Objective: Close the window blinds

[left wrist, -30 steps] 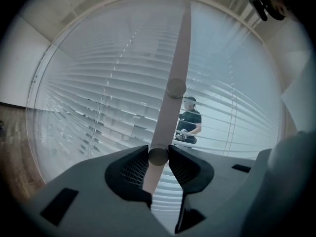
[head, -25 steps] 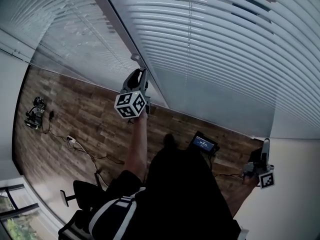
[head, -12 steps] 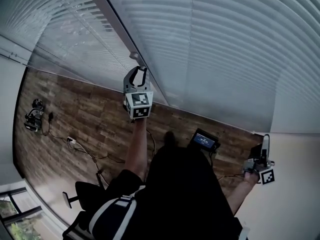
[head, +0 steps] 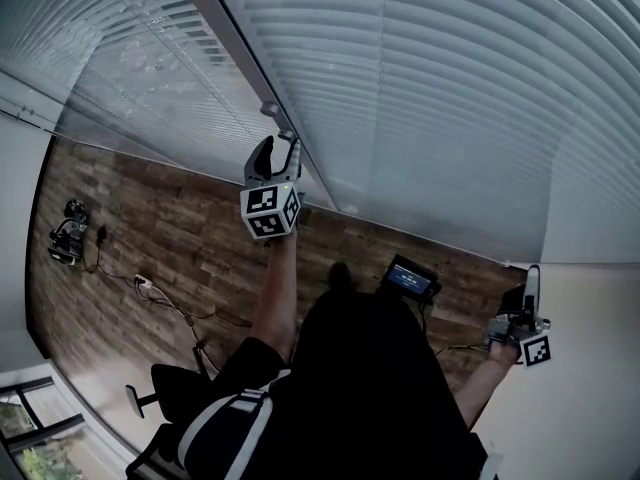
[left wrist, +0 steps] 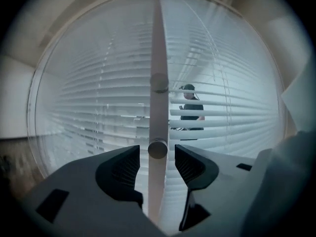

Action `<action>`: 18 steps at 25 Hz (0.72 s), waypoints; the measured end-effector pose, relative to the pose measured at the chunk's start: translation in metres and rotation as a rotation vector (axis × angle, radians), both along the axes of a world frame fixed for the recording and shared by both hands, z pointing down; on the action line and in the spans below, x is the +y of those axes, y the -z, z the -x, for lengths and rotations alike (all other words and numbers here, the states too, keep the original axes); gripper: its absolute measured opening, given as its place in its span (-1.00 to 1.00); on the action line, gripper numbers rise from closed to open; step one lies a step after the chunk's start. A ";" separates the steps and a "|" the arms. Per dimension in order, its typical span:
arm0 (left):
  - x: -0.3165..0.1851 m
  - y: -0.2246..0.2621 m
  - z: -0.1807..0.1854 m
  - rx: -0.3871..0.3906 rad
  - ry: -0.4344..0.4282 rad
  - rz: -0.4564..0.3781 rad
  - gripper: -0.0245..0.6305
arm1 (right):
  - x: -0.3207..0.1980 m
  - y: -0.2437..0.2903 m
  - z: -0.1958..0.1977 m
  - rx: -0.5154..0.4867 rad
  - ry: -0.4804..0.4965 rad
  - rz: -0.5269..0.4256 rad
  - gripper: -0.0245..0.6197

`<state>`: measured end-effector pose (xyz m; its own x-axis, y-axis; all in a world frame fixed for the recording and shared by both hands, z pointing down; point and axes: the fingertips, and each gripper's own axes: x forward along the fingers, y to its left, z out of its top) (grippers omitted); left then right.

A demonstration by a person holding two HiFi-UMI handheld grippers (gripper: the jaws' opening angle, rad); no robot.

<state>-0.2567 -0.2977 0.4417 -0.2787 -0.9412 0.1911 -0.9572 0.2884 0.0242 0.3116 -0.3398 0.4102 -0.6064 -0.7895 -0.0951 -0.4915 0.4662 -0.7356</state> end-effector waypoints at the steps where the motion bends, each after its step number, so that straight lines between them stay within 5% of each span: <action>1: 0.001 -0.001 0.001 0.073 -0.005 -0.034 -0.25 | 0.000 0.001 0.000 0.000 0.001 -0.001 -0.66; 4: -0.002 0.001 0.004 0.218 -0.030 -0.104 -0.25 | 0.001 0.002 -0.001 0.001 -0.001 -0.005 -0.66; 8: -0.005 0.007 0.003 0.245 -0.034 -0.112 -0.29 | 0.003 0.003 -0.003 0.003 -0.006 -0.009 -0.66; 10: -0.005 0.006 0.005 0.230 -0.024 -0.096 -0.49 | 0.004 0.002 -0.004 0.001 -0.010 -0.009 -0.66; 13: -0.005 0.004 0.006 0.173 -0.021 -0.061 -0.51 | 0.005 0.002 -0.005 -0.005 -0.014 -0.010 -0.66; 18: -0.006 0.004 0.001 -0.030 -0.011 0.051 -0.51 | 0.006 0.000 -0.007 -0.001 -0.016 -0.007 -0.66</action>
<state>-0.2577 -0.3040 0.4381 -0.2751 -0.9333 0.2309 -0.9603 0.2783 -0.0195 0.3184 -0.3341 0.4106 -0.5932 -0.7987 -0.1010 -0.4984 0.4628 -0.7331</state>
